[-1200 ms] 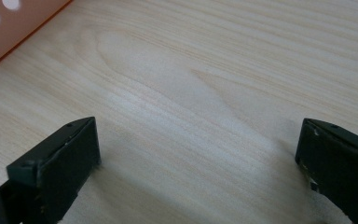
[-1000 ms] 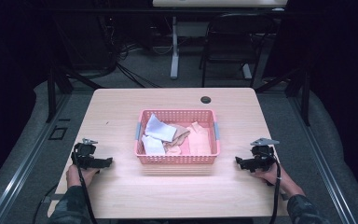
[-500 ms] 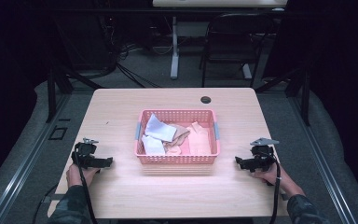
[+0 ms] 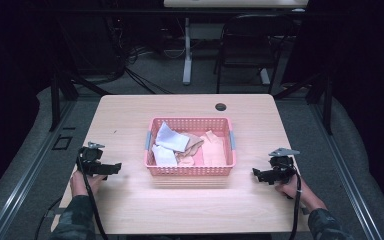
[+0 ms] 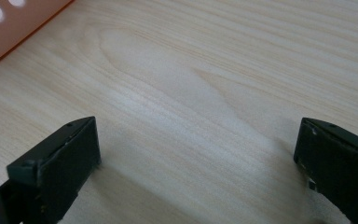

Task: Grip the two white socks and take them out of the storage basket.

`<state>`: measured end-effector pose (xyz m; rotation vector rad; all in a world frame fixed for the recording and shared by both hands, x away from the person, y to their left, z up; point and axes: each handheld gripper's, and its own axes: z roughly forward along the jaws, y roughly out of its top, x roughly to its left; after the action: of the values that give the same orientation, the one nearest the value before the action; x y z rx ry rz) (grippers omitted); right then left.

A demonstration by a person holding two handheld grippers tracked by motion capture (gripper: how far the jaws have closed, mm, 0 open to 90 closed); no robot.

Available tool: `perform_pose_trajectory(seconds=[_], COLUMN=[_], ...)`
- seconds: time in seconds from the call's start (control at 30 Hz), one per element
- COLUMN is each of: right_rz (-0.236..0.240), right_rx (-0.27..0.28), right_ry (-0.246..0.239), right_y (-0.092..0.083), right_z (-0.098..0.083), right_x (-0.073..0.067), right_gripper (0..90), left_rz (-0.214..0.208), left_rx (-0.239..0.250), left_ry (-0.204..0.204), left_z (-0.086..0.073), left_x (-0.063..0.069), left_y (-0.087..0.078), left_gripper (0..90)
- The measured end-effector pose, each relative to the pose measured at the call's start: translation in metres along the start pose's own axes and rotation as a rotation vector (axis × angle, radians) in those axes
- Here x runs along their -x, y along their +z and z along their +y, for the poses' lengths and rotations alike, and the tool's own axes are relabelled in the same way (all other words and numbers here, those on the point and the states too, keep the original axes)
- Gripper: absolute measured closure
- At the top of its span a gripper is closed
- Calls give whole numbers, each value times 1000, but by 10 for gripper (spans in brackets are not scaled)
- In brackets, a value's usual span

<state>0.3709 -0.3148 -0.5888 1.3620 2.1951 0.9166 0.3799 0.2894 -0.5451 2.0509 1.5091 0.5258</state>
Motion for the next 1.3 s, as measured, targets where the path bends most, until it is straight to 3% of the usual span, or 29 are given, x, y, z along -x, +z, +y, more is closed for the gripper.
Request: perform_pose_trajectory(seconds=[0.33,0.73,0.87,1.1,1.3], right_rz=[24,20,22,23,13], right_rx=[-9,-9,-4,-7,-1], right_ry=[-22,-42,-46,-54,-67], right_y=[-2,-3,-3,-3,-3], right_z=[-1,-1,-1,-1,0], right_x=[2,3,3,4,2], right_gripper=[0,0,0,0,0], left_rz=[-52,-83,-105,-129,-149], left_rx=[13,66,67,57,76], left_ry=[12,87,124,147,178], left_z=[17,67,82,101,123], left_x=[1,14,23,35,55], left_y=[-11,-33,-31,-20,-14], left_gripper=[0,0,0,0,0])
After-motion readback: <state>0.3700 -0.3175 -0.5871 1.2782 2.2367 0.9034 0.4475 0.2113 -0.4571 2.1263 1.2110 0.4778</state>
